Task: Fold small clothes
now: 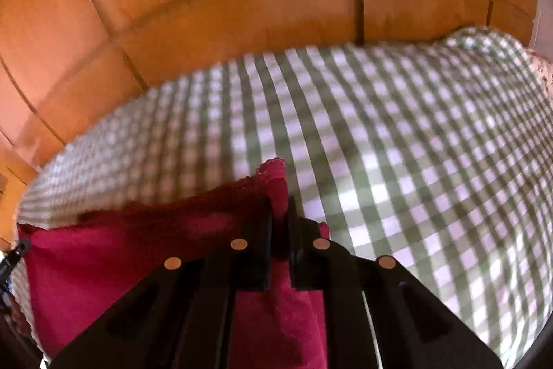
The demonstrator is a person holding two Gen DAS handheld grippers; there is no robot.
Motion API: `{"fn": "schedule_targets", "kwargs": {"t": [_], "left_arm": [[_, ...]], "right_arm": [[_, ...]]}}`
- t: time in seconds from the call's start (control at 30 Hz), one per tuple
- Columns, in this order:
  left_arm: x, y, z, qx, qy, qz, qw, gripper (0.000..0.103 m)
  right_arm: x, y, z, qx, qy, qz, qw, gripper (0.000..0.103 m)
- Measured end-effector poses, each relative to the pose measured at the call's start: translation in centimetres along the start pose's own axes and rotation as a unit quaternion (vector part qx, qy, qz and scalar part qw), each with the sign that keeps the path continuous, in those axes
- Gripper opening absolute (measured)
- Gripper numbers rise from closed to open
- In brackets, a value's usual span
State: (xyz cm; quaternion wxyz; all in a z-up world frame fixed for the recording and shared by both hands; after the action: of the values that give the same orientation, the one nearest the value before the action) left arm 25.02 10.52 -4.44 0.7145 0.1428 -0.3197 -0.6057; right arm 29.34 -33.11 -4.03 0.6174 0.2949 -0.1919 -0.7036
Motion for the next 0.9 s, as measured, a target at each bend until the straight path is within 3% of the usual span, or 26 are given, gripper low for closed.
{"fn": "schedule_targets", "kwargs": {"t": [0.1, 0.13, 0.17, 0.2, 0.23, 0.27, 0.4, 0.5, 0.6, 0.67, 0.7, 0.77, 0.83, 0.9], "left_arm": [[-0.5, -0.4, -2.1, -0.033, 0.029, 0.007, 0.999, 0.01], [-0.6, -0.4, -2.0, -0.032, 0.033, 0.008, 0.9989, 0.017], [-0.4, -0.4, -1.4, -0.023, 0.04, 0.008, 0.9989, 0.03], [-0.3, -0.3, -0.6, -0.011, 0.049, 0.009, 0.9987, 0.041], [-0.2, -0.3, 0.3, 0.004, 0.058, 0.012, 0.9983, 0.052], [-0.1, -0.5, 1.8, 0.026, 0.054, 0.016, 0.998, 0.054], [1.3, -2.9, 6.4, 0.07, 0.016, -0.007, 0.9974, 0.054], [2.3, -5.8, 7.6, 0.065, -0.007, -0.022, 0.9976, 0.054], [2.0, -8.6, 6.8, 0.035, 0.005, -0.029, 0.9989, 0.054], [0.8, -9.8, 4.7, -0.007, 0.051, -0.024, 0.9984, 0.054], [0.2, -10.1, 3.9, -0.024, 0.056, -0.014, 0.998, 0.055], [-1.3, -10.3, 4.1, -0.029, 0.034, 0.029, 0.9986, 0.059], [-1.5, -10.4, 6.0, -0.005, 0.03, 0.028, 0.9992, 0.059], [-2.0, -10.8, 7.3, 0.002, 0.009, 0.03, 0.9995, 0.063]], "right_arm": [[0.5, -0.2, -0.3, 0.004, 0.007, -0.003, 1.0, 0.015], [0.5, -0.1, 0.0, 0.006, 0.011, -0.004, 1.0, 0.02], [0.6, -0.1, 0.8, 0.012, 0.018, -0.002, 1.0, 0.035], [0.5, -0.2, 1.9, 0.024, 0.02, 0.003, 1.0, 0.043], [0.5, -0.3, 3.0, 0.032, 0.02, 0.009, 0.999, 0.045], [0.4, -0.6, 4.0, 0.039, 0.024, 0.015, 0.999, 0.046], [-0.9, -3.6, 9.3, 0.061, 0.078, 0.051, 0.994, 0.048], [-2.5, -7.0, 11.4, 0.047, 0.119, 0.079, 0.989, 0.048], [-3.0, -11.6, 12.4, 0.017, 0.133, 0.1, 0.986, 0.047], [-1.5, -13.4, 12.0, 0.004, 0.11, 0.085, 0.99, 0.048], [0.1, -14.1, 11.3, -0.006, 0.086, 0.063, 0.994, 0.045], [3.1, -14.8, 11.5, -0.016, 0.097, 0.004, 0.995, 0.029], [5.1, -15.3, 14.3, 0.024, 0.092, -0.019, 0.995, 0.048], [6.0, -15.8, 15.7, 0.034, 0.101, -0.023, 0.994, 0.052]]}}
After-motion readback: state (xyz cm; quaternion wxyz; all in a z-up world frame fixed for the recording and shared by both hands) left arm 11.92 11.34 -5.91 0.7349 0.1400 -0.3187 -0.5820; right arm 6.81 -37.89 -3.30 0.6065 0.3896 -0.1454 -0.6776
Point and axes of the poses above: each gripper's, at about its wrist camera, not at the fingertips, and z roughly against the way its jaws point, x to its right, y to its top, the point moved 1 cm from there along -z, roughly the way its jaws point, and after that the axes turned 6 degrees about z, right-handed, at the moved point
